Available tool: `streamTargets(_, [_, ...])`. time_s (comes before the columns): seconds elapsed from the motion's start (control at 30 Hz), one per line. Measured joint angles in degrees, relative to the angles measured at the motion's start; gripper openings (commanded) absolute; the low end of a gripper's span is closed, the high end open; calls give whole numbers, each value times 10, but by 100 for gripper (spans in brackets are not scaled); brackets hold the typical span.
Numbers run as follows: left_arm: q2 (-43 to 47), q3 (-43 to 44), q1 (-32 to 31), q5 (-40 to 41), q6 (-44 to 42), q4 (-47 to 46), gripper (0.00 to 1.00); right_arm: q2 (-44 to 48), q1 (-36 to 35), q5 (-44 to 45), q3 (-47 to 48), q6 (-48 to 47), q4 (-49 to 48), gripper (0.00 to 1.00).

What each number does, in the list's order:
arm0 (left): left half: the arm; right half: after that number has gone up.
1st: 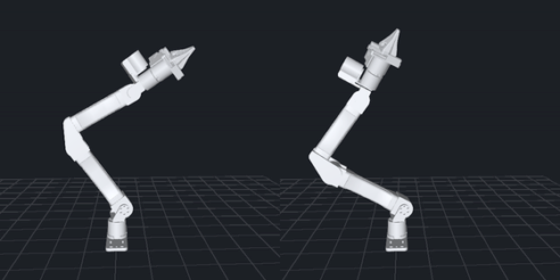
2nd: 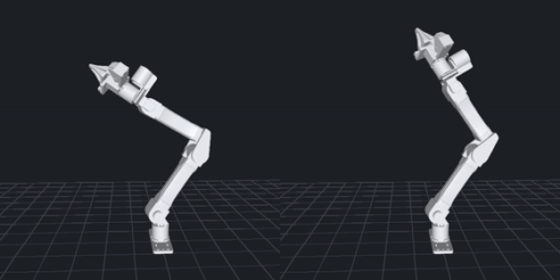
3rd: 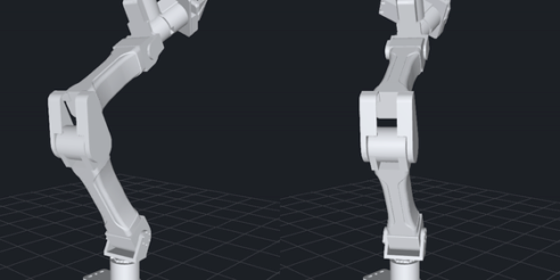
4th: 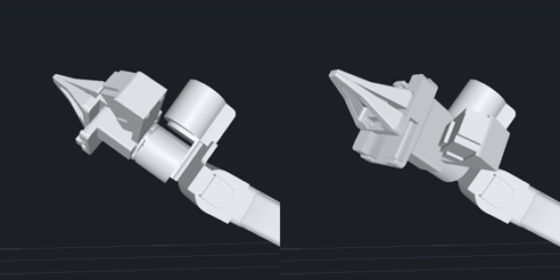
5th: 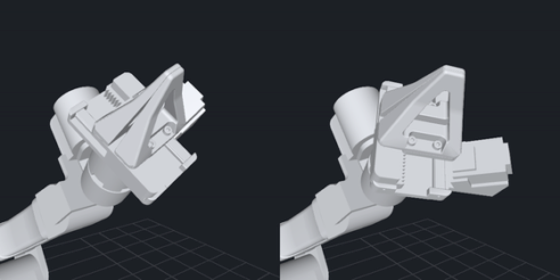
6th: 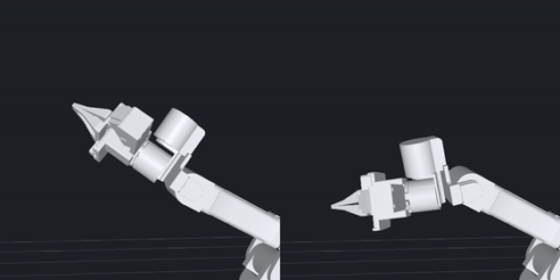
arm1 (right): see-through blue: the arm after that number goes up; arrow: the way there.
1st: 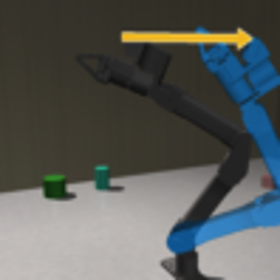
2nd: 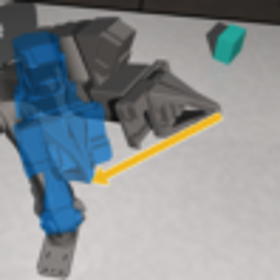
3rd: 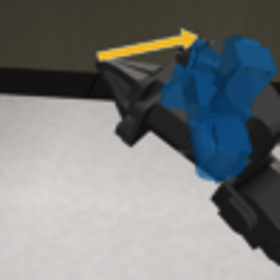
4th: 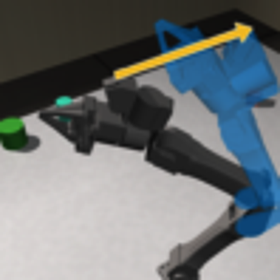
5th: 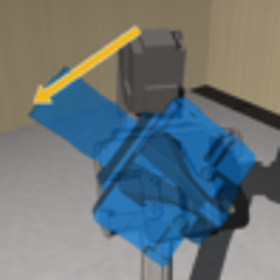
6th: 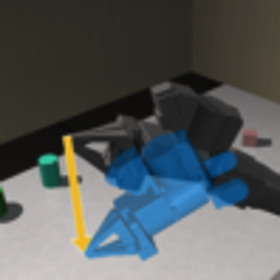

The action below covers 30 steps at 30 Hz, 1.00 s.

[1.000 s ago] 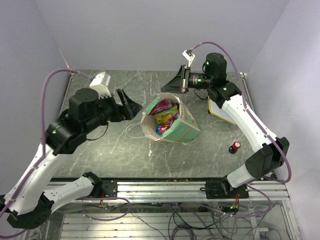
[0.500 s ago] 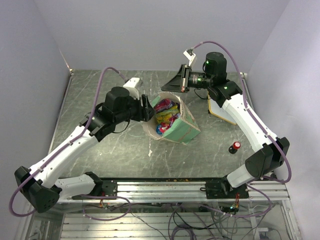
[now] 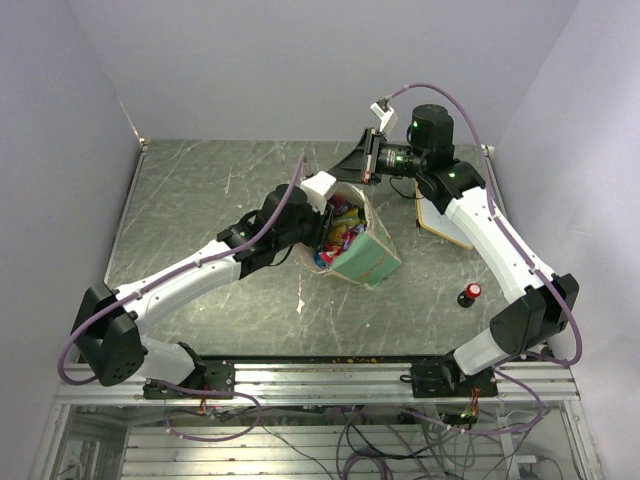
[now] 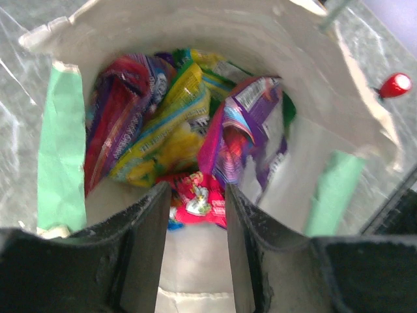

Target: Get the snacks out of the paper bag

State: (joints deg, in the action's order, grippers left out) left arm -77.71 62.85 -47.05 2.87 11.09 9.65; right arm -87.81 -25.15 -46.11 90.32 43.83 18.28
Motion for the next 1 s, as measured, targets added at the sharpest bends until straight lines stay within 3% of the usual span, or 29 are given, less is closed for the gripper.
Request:
streamTargets(0.33, [-32, -35, 0, 75, -34, -117, 48, -7, 4, 22, 14, -15, 30, 0])
streamTargets(0.53, [-68, -37, 0, 93, -34, -172, 61, -14, 12, 35, 15, -20, 30, 0])
streamTargets(0.7, [-93, -40, -2, 122, -34, -173, 68, -12, 12, 22, 16, -18, 8, 0])
streamTargets(1.0, [-121, -49, -2, 165, -33, -173, 70, -11, -10, -18, 16, -17, 9, 0])
